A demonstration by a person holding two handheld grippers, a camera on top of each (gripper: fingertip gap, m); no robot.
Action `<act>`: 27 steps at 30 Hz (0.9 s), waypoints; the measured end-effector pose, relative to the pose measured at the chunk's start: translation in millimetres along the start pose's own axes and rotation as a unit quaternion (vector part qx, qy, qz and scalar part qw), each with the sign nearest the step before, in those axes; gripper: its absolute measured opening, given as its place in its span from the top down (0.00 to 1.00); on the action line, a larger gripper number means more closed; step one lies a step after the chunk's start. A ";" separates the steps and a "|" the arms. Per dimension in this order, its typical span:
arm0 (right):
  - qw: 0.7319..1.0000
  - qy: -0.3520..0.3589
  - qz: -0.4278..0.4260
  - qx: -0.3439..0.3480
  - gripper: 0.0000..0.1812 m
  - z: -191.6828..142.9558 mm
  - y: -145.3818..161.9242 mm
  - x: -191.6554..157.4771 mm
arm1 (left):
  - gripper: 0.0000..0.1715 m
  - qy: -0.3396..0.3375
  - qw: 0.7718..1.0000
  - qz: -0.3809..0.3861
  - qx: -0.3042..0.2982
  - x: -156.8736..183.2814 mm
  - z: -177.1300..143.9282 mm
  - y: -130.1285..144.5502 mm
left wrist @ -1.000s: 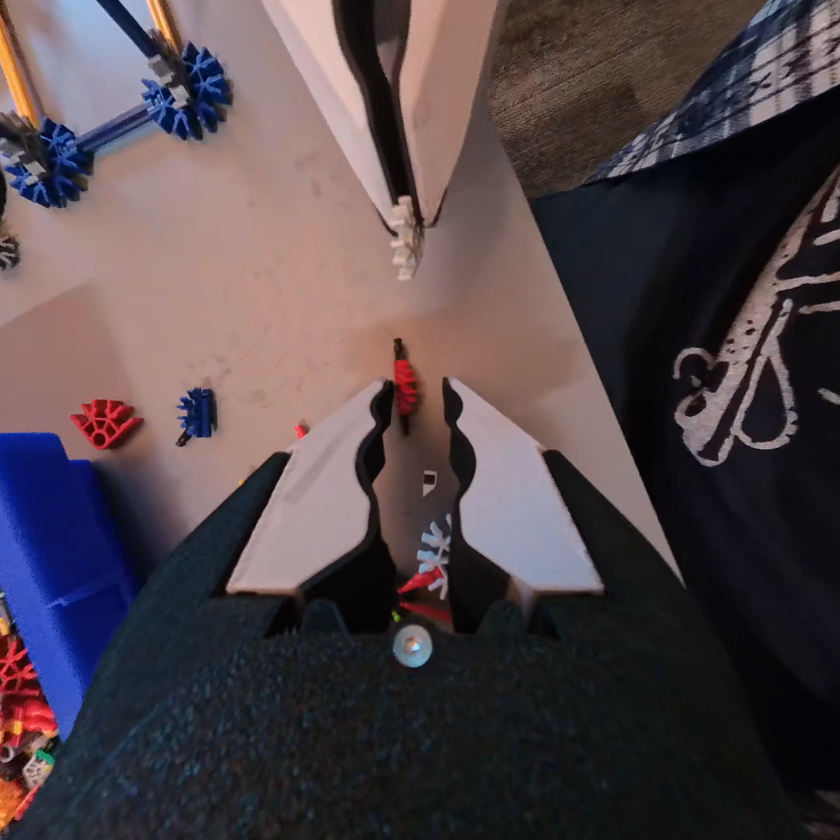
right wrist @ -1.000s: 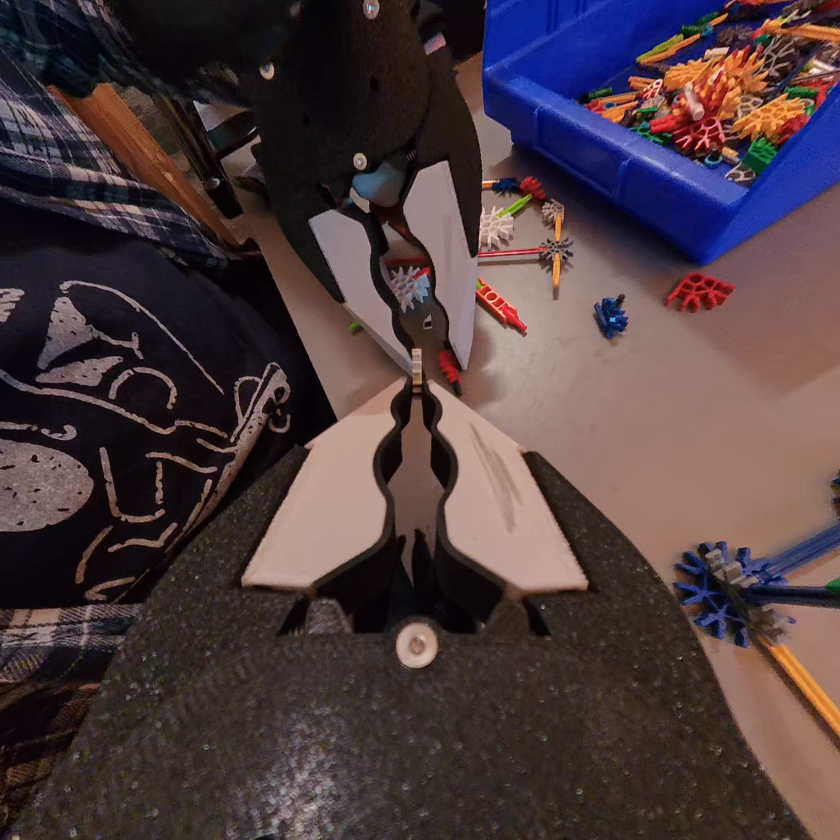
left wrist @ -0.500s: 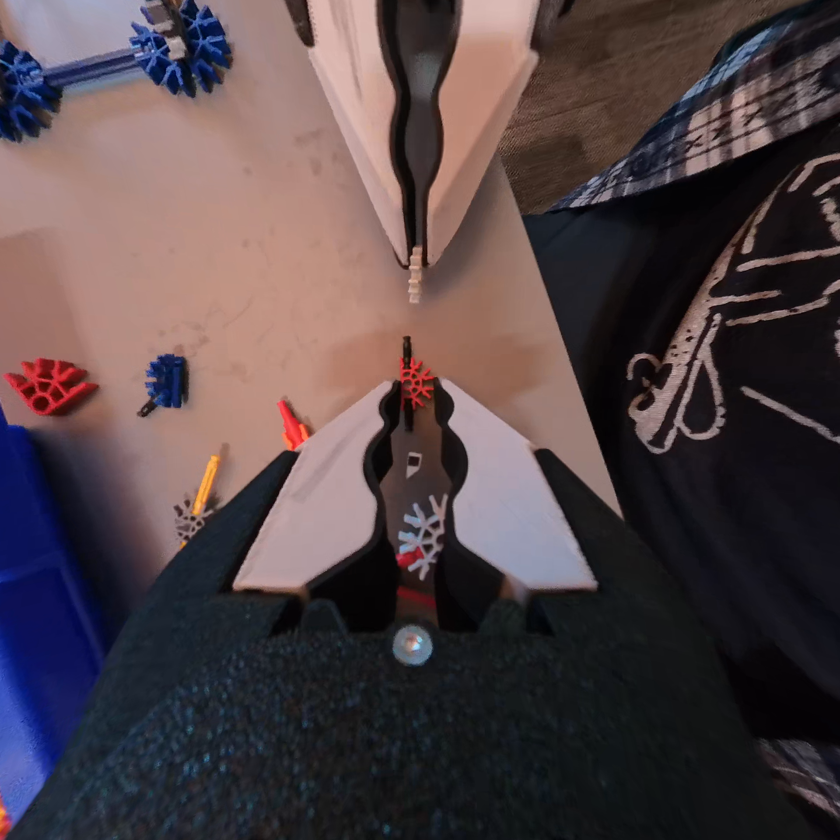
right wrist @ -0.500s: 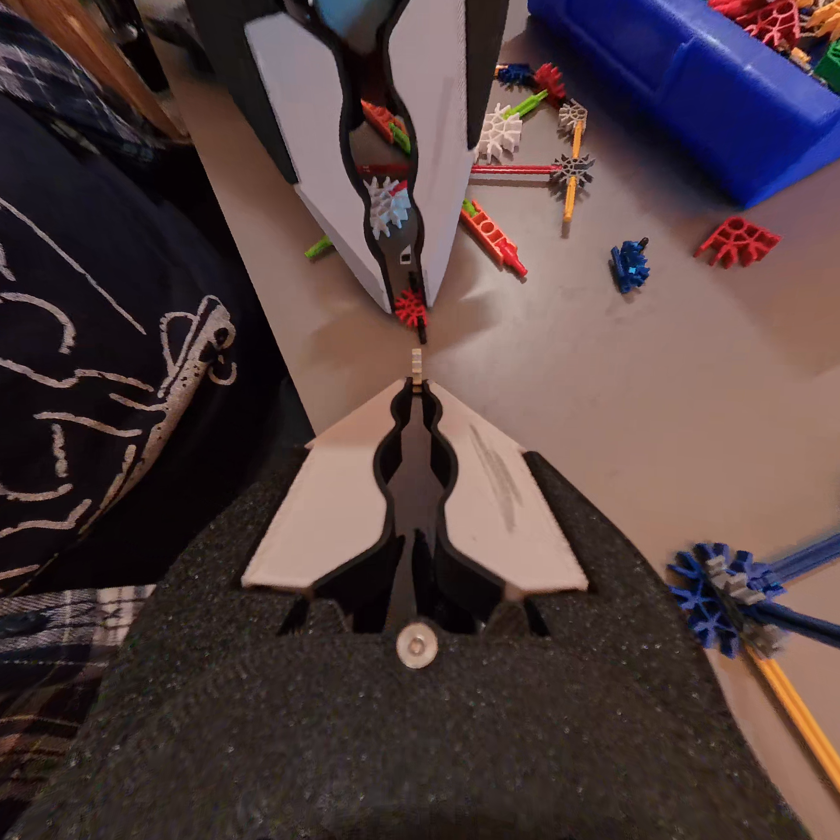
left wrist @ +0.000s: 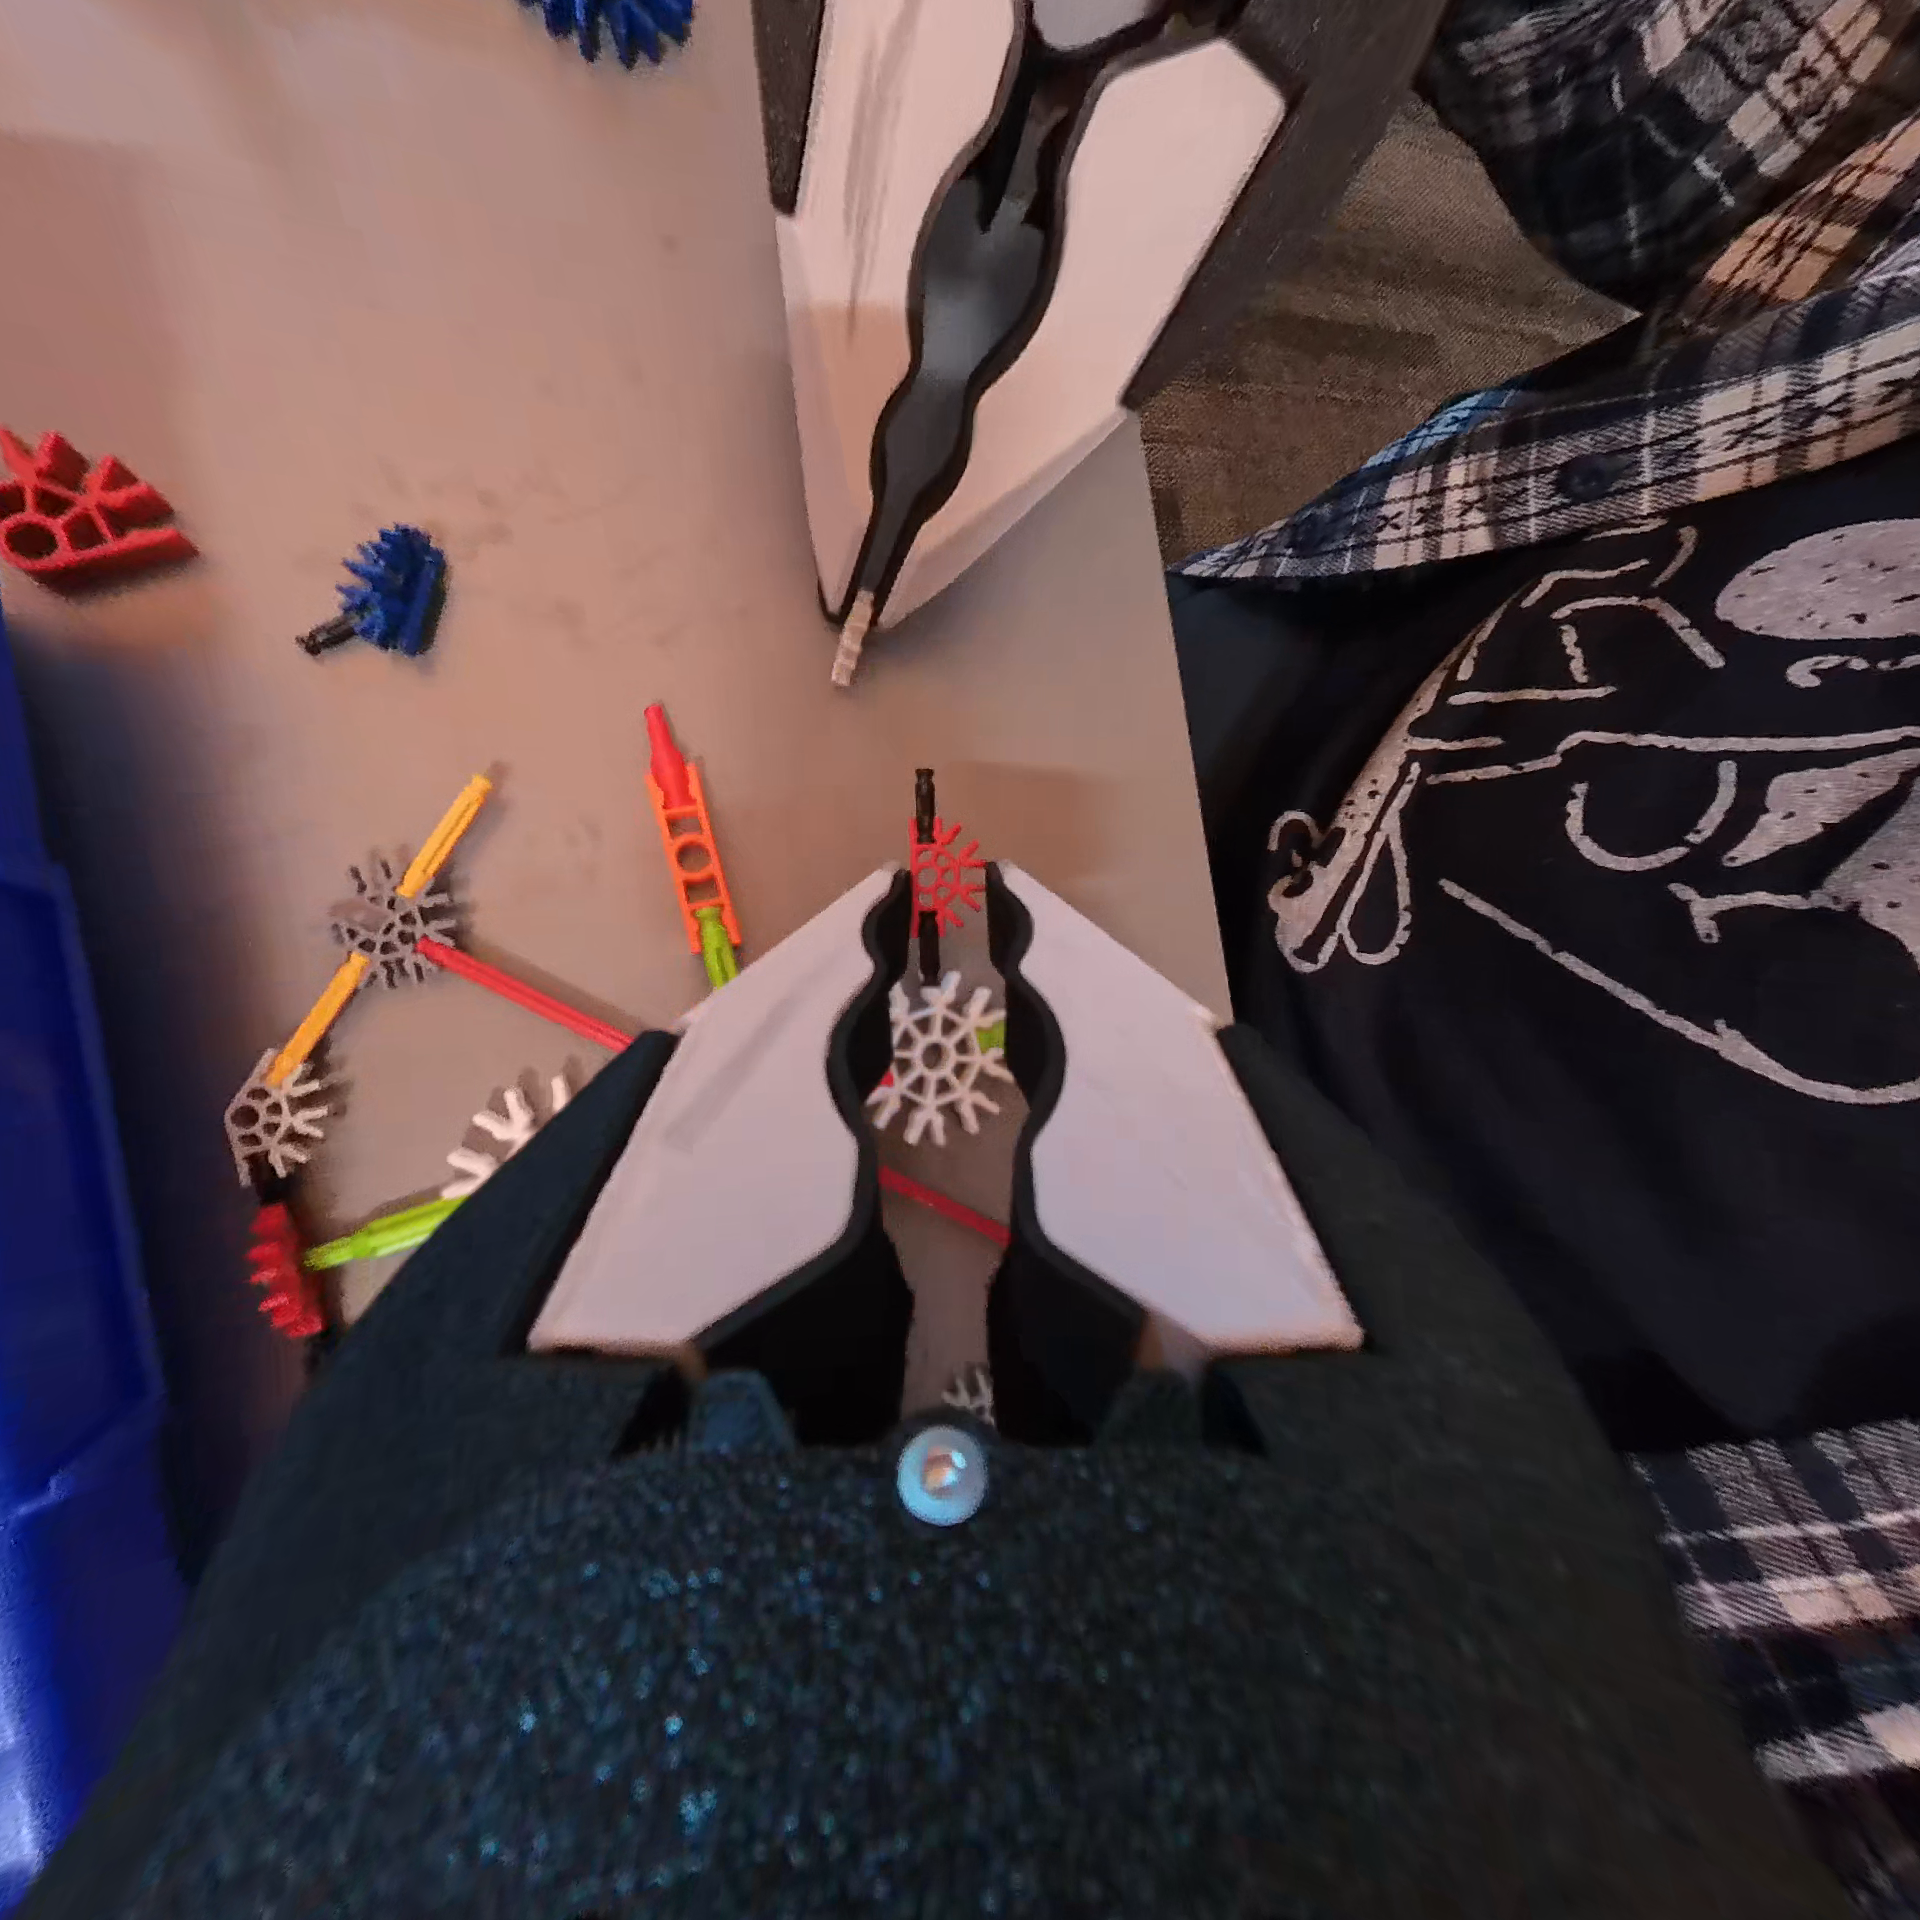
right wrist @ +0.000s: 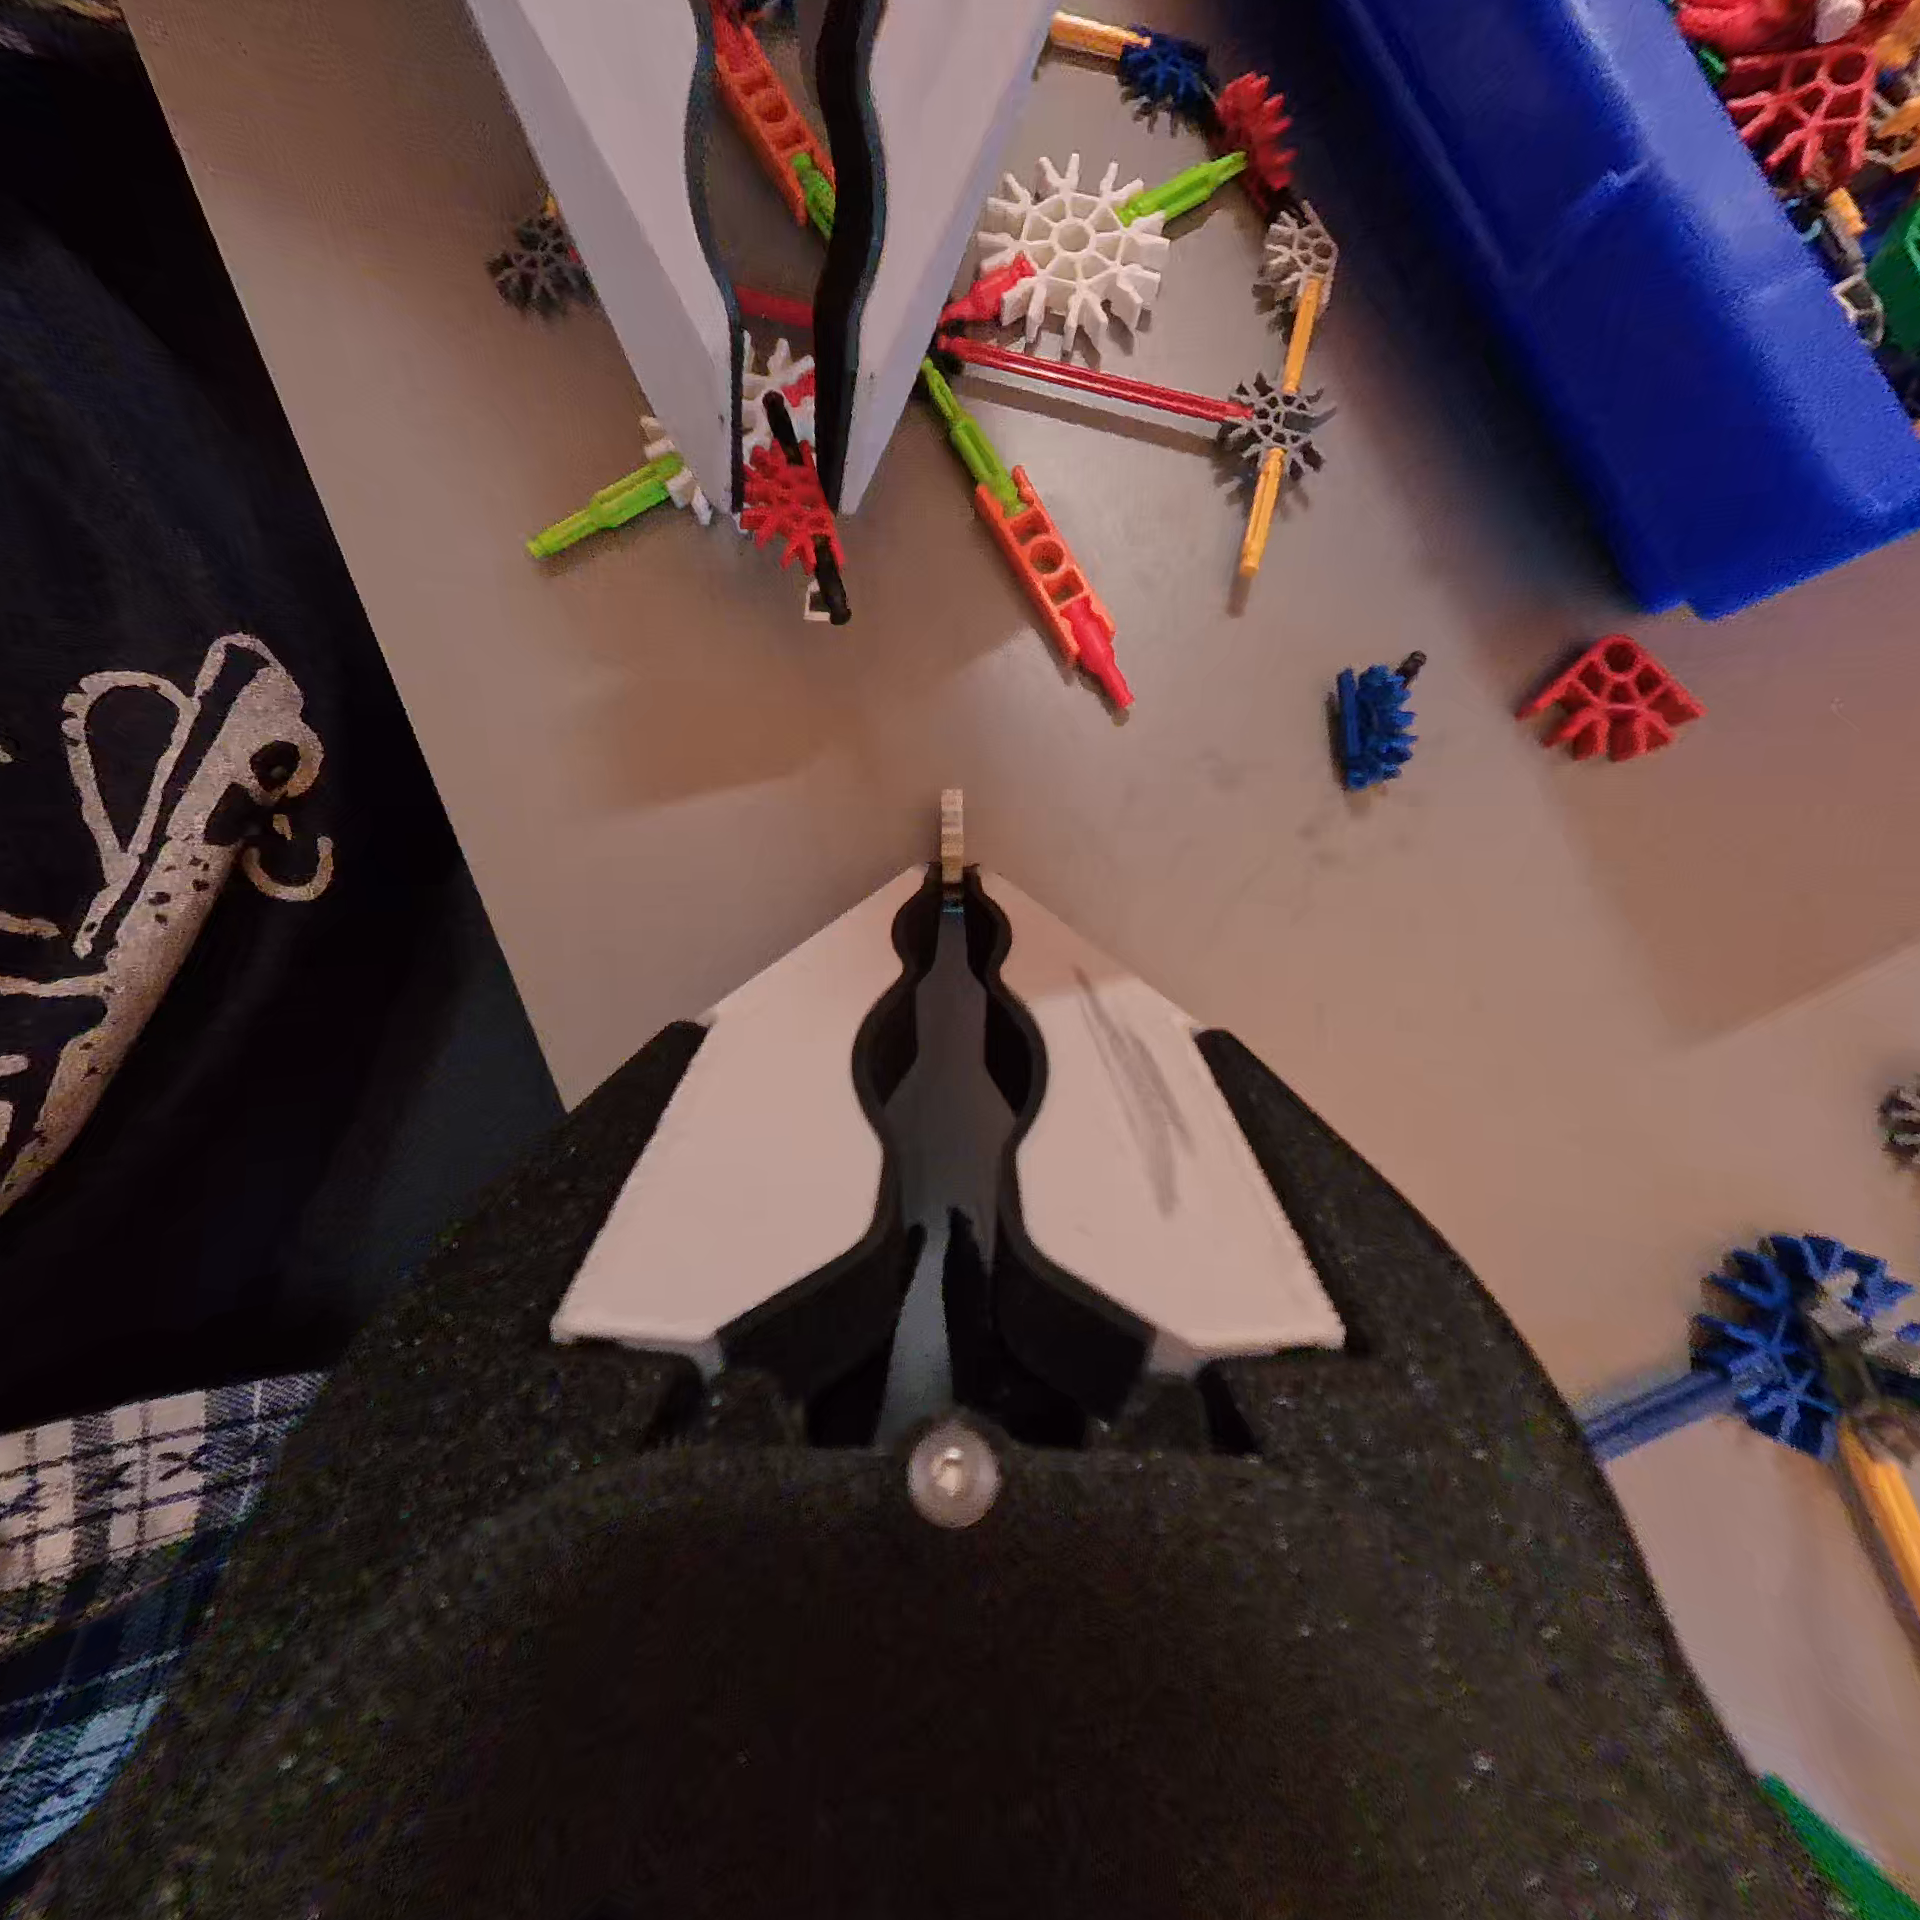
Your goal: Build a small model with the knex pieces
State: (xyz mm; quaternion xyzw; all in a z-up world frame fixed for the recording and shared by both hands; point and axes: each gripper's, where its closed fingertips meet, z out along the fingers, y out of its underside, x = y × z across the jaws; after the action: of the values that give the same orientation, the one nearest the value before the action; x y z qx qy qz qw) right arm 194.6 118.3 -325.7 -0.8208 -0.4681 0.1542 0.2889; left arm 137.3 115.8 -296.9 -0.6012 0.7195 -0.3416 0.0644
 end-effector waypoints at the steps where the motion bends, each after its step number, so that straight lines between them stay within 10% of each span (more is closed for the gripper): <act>1: 1.000 -0.003 -0.003 0.000 0.98 1.7 -0.7 0.0 | 0.92 0.000 1.000 -0.003 0.001 0.1 -1.5 0.9; 27: 0.973 0.054 -0.190 0.118 0.92 -20.2 -69.7 -27.2 | 0.92 0.094 0.990 -0.062 0.083 22.1 -18.8 -22.1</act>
State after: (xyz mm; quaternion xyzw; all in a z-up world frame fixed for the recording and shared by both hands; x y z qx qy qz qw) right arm 143.8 115.8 -267.1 -0.6841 -0.5778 0.1056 0.4324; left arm 140.0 102.5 -263.0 -0.6025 0.6527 -0.4586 0.0246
